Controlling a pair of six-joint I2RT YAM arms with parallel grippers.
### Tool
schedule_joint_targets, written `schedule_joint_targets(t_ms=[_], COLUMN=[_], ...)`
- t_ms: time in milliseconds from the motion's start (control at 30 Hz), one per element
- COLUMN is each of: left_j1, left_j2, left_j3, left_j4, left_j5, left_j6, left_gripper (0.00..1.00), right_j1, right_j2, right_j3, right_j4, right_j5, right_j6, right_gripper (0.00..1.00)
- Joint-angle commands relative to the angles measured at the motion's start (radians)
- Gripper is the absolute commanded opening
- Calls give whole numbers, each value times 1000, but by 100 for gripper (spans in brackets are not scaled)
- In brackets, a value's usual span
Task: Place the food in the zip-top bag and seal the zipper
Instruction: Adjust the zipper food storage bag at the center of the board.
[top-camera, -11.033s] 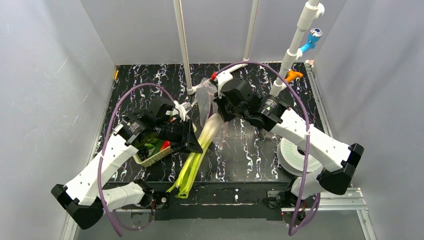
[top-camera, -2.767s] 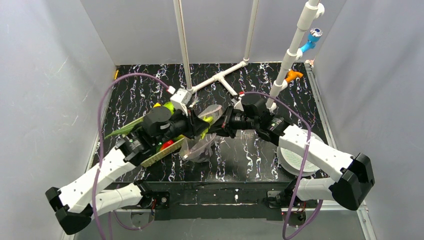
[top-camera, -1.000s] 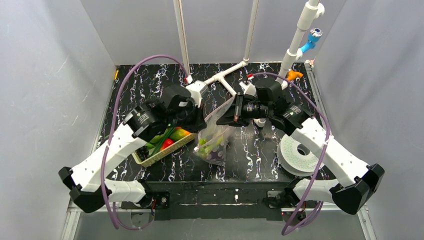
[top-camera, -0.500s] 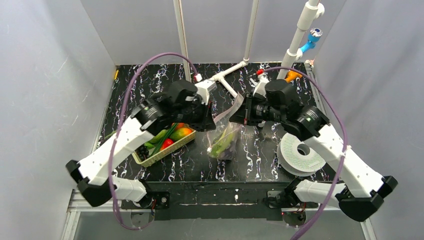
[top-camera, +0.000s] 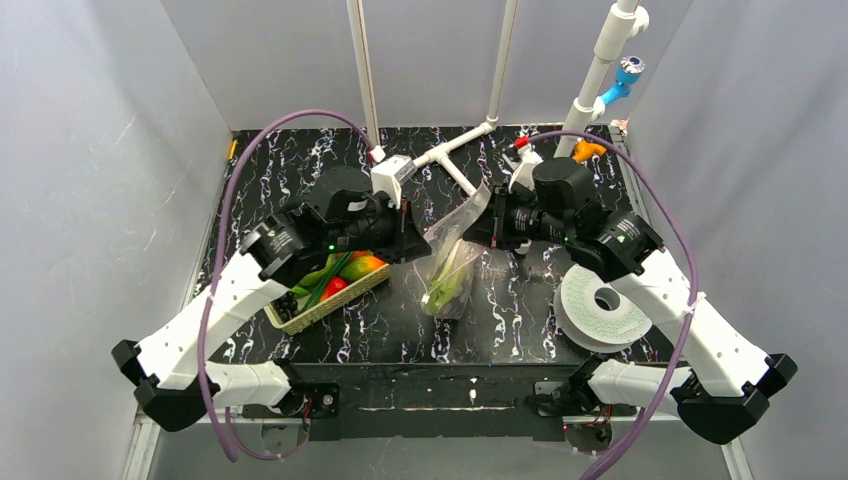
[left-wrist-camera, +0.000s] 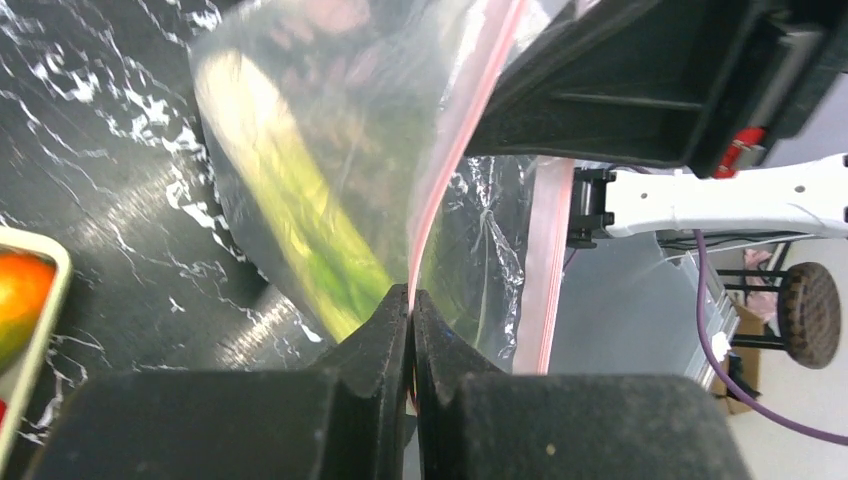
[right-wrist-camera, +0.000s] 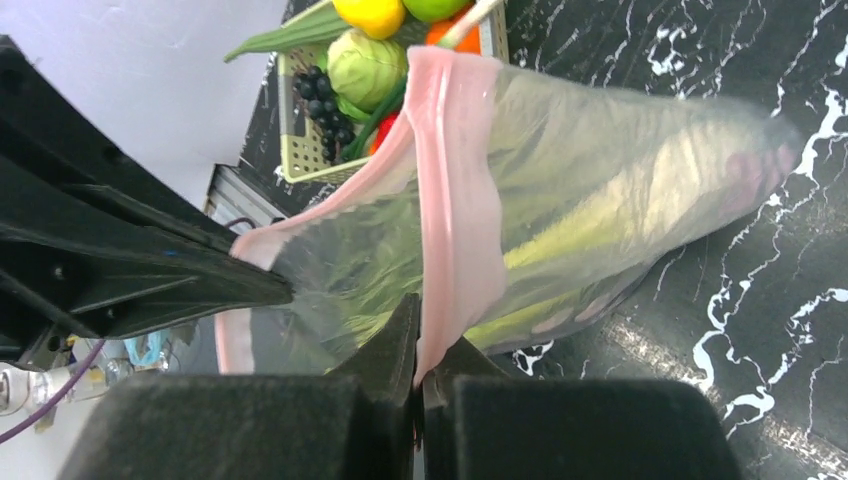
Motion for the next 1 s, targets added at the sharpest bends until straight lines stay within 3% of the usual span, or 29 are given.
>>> schedule_joint_targets(t_ms=[0, 233, 567, 667, 767, 833, 967], left_j1=[3, 3, 5, 5, 5, 6, 7], left_j2=[36, 18, 76, 83, 87, 103, 124], left_j3=[-67, -53, -19, 15, 52, 111, 166], left_j4=[41, 96, 114, 87, 53, 22, 52], left_j5=[60, 87, 153, 157, 150, 145, 156], left_j6=[-89, -128, -136, -118, -87, -61, -28], left_gripper=[0, 0, 0, 0, 0, 0, 0], right_j1=[-2, 28, 146, 158, 159, 159, 156], right_j2=[7, 4, 7, 10, 10, 15, 5], right_j3=[-64, -73, 19, 62, 118, 179, 223], right_j4=[89, 59, -91, -137, -172, -190, -162], right_j5=[-8, 50, 232, 272, 307, 311, 332], right_j6=[22, 140, 250, 235, 199, 163, 99], right_gripper=[7, 39, 49, 42, 18, 8, 9])
